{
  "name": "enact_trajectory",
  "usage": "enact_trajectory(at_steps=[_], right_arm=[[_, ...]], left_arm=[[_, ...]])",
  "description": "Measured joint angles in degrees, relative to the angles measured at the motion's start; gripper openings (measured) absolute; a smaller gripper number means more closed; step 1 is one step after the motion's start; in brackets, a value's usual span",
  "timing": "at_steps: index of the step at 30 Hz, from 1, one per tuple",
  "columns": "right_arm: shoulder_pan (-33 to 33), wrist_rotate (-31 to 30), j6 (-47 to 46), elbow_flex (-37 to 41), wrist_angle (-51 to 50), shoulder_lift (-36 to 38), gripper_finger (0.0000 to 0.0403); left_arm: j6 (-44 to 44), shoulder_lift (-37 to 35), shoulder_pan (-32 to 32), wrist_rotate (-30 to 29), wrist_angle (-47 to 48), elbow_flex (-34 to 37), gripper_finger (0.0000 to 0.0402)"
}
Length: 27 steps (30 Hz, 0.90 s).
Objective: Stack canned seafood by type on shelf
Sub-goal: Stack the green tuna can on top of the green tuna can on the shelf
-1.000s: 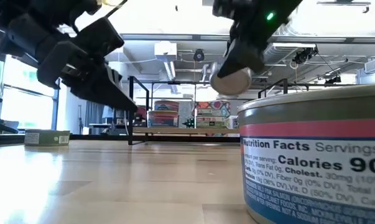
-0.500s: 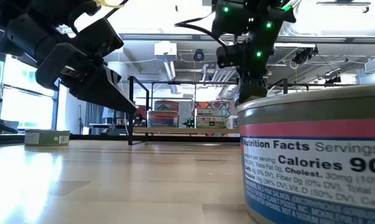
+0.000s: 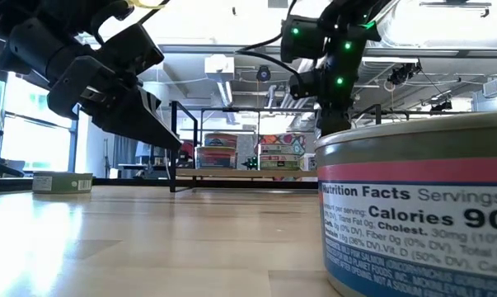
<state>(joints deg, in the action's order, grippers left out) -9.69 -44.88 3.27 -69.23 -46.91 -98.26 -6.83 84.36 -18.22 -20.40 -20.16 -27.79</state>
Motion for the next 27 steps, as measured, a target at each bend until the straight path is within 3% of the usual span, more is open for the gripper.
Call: enact_trajectory(at_steps=[10,18,27], right_arm=[[-1.3,3.2,-1.2,0.0,0.3,0.0,0.0120],[-1.3,5.9,-3.1,-0.1,1.2,0.0,0.0166],[-1.3,8.7,-3.3,-0.1,0.4,0.1,0.0173]], left_arm=[[0.0,0.0,0.0,0.0,0.0,0.0,0.0000],[0.0,0.0,0.0,0.0,0.0,0.0,0.0000],[-0.2,0.0,0.0,0.0,0.6,0.0,0.0000]])
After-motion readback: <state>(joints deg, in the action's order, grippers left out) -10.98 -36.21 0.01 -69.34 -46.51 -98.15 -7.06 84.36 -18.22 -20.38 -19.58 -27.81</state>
